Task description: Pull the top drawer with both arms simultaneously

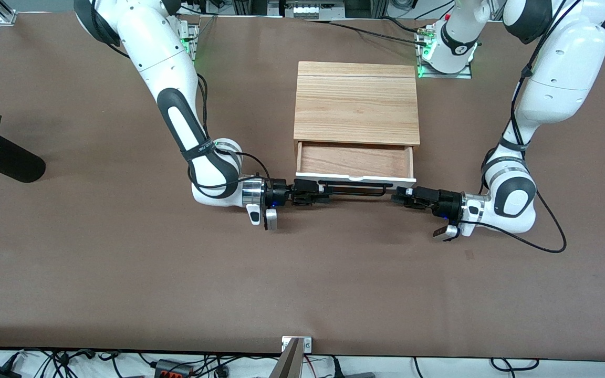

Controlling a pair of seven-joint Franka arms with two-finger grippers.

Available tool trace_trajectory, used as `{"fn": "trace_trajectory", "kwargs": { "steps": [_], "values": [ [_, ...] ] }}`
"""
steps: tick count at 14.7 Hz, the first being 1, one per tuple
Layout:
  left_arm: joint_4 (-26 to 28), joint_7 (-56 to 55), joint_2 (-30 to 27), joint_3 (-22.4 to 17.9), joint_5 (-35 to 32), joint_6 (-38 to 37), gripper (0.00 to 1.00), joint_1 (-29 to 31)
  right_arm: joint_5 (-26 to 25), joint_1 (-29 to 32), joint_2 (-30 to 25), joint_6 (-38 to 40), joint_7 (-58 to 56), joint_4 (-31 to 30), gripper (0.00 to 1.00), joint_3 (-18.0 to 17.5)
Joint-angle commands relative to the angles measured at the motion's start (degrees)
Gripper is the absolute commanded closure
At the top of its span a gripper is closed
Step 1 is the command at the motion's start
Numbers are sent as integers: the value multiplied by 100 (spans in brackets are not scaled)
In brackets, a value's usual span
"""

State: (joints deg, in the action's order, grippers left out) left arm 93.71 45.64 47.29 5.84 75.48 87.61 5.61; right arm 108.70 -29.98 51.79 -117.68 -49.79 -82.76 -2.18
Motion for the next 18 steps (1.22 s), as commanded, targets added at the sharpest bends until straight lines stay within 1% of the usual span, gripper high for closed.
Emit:
{"fn": "trace_trajectory", "kwargs": {
  "steps": [1, 3, 5, 6, 7, 8, 9, 10, 12, 13, 14, 15, 16, 18],
  "values": [
    [-265, -432, -80, -30, 38, -68, 0, 2, -86, 37, -81, -123, 364, 40, 0, 85],
    [-632, -853, -132, -39, -321, -51, 0, 2, -173, 10, -125, -299, 767, 49, 0, 261],
    [-1177, -1213, -141, -39, -857, -51, 0, 2, -532, -16, -178, -405, 1267, 49, 0, 490],
    [-1423, -1485, -150, -39, -1138, -59, 0, 37, -752, -16, -195, -414, 1653, 110, 0, 647],
    [-1608, -1731, -176, -39, -1436, -60, 0, 46, -1085, 1, -274, -388, 2153, 241, 0, 884],
    [-1828, -2012, -220, -39, -1761, -60, 0, 37, -1514, 19, -275, -361, 2732, 304, 0, 1034],
    [-2004, -2267, -264, -30, -2104, -68, 0, 37, -1841, 45, -327, -370, 3182, 322, 0, 1079],
    [-2180, -2522, -351, -30, -2568, -68, 0, 37, -2044, 89, -449, -387, 3552, 374, 0, 1201],
    [-2409, -2858, -431, -30, -3317, -77, 0, 37, -2334, 81, -556, -352, 4194, 488, 0, 1614],
    [-2523, -2894, -440, -39, -3720, -77, 0, 28, -2606, 54, -565, -352, 4545, 558, 0, 1798],
    [-2603, -2903, -449, -30, -4316, -77, 0, 28, -2922, 45, -652, -352, 4862, 698, 0, 2000],
    [-2612, -2903, -484, -21, -4879, -86, 0, 37, -3421, 28, -731, -352, 5117, 795, 0, 2255],
    [-2612, -2920, -649, -13, -5424, -86, 0, 2, -4009, 36, -819, -352, 5363, 814, 0, 2431],
    [-2560, -3183, -931, 48, -6566, -103, 0, -42, -5151, 28, -1047, -352, 5995, 866, 0, 2669]
  ]
}}
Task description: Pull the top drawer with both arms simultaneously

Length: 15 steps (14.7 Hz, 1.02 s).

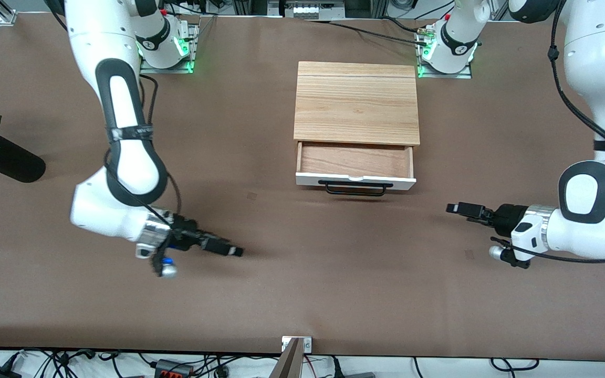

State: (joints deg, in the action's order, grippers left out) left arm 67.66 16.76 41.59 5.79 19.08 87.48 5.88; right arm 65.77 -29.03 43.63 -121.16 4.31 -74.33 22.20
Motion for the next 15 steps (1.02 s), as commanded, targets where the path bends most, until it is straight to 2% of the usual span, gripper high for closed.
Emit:
{"fn": "trace_trajectory", "kwargs": {
  "steps": [1, 3, 5, 7, 9, 11, 13, 15],
  "values": [
    [72, -462, -562, 63, -1428, -230, 0, -96, -1300, -51, -240, 5, 850, 102, 0, 354],
    [81, -848, -896, 80, -1845, -573, 0, -105, -1768, 11, -406, 240, 931, 112, 0, 661],
    [99, -1165, -1388, 63, -2266, -758, 0, -253, -2102, -50, -451, 984, 931, 190, 0, 1335],
    [282, -1245, -1906, 45, -2487, -786, 0, -412, -2279, -129, -417, 1759, 931, 742, 0, 1995],
    [948, -1263, -2644, 10, -2418, -646, 0, -404, -2481, -130, -434, 2147, 931, 797, 0, 2445],
    [1816, -1298, -3250, -34, -2365, 11, 0, -395, -2874, -60, -521, 2298, 914, 815, 0, 2535],
    [2688, -1499, -3814, -173, -1927, 941, 0, -386, -3359, -16, -723, 2604, 879, 815, 0, 2596],
    [3208, -1492, -4184, -402, -1724, 1428, 0, -456, -3413, -24, -733, 2729, 861, 815, 0, 2762]
  ]
}}
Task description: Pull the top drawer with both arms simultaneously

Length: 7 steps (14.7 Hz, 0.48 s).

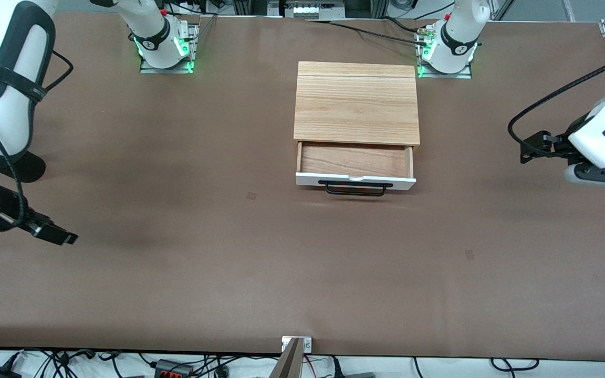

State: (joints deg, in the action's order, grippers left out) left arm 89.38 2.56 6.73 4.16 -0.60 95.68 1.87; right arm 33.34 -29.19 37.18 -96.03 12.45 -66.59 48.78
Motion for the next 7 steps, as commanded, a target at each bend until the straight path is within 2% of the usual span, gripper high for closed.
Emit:
{"fn": "trace_trajectory", "kwargs": {
  "steps": [1, 3, 5, 7],
  "values": [
    [1125, -71, -769, -249, 245, 610, 0, -90, -161, -16, -97, 243, 38, 41, 0, 114],
    [1344, -80, -997, -257, 201, 610, 0, -125, -187, 62, -237, 374, 55, 41, 0, -95],
    [1407, -115, -1060, -249, 183, 558, 0, -117, -361, 517, -596, 375, 56, -29, 0, -778],
    [1258, -124, -972, -205, 183, 435, 0, -99, -1088, 966, -912, 384, 47, -187, 0, -1560]
  ]
}}
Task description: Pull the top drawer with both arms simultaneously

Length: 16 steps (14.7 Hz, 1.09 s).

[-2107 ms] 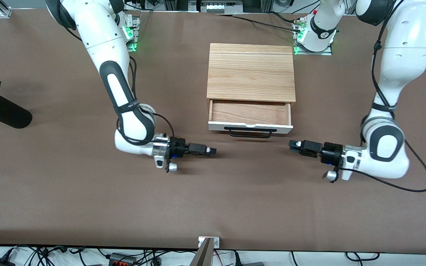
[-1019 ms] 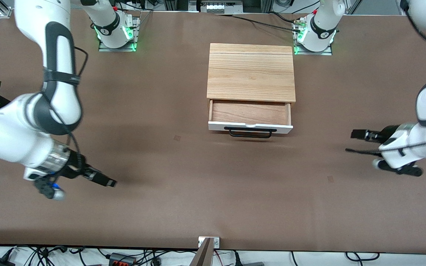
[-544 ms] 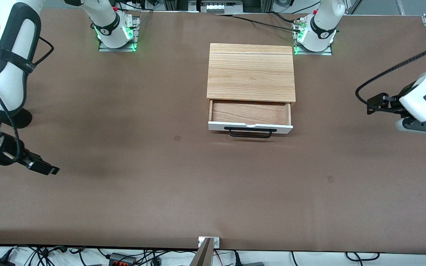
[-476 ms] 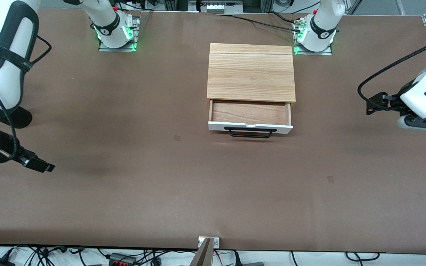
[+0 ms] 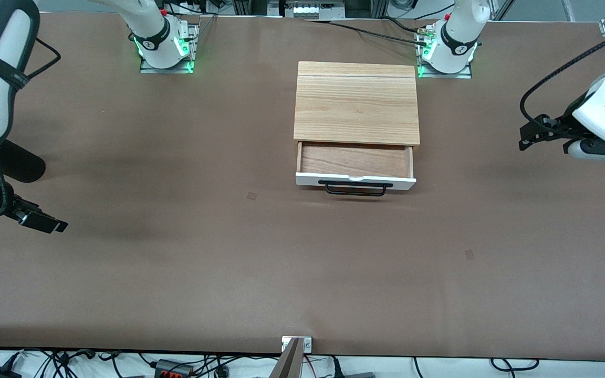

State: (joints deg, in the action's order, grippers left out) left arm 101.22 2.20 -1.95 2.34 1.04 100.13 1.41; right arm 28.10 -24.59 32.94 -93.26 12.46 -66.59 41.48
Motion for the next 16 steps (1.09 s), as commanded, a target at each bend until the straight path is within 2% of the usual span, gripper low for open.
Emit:
{"fn": "trace_trajectory", "kwargs": {
  "steps": [1, 4, 5, 6, 8, 10, 15, 16],
  "values": [
    [30, -88, -95, 12, 11, -37, 0, -53, -1091, 734, -656, 97, 28, -309, 0, -1330],
    [-233, -97, -69, 21, 11, -361, 0, -53, -2972, 1822, -1034, 106, -375, -625, 0, -3481],
    [-338, -97, -60, 21, 11, -580, 0, -53, -3273, 2244, -1183, 106, -394, -801, 0, -4106],
    [-418, -97, -34, 21, 2, -669, 0, -53, -3311, 2518, -1342, 106, -333, -907, 0, -4461],
    [-488, -97, 88, 21, -155, -644, 0, -53, -3128, 2836, -1693, 333, -297, -1135, 0, -4613],
    [-672, -88, 220, 13, -165, -653, 0, -36, -2960, 2855, -1721, 571, -148, -1154, 0, -4605],
    [-691, -88, 239, 12, -174, -679, 0, -27, -2890, 3003, -1686, 493, -235, -1128, 0, -4613],
    [-691, -79, 239, 13, -174, -679, 0, -27, -2698, 3030, -1747, 484, -270, -1128, 0, -4614]
  ]
}}
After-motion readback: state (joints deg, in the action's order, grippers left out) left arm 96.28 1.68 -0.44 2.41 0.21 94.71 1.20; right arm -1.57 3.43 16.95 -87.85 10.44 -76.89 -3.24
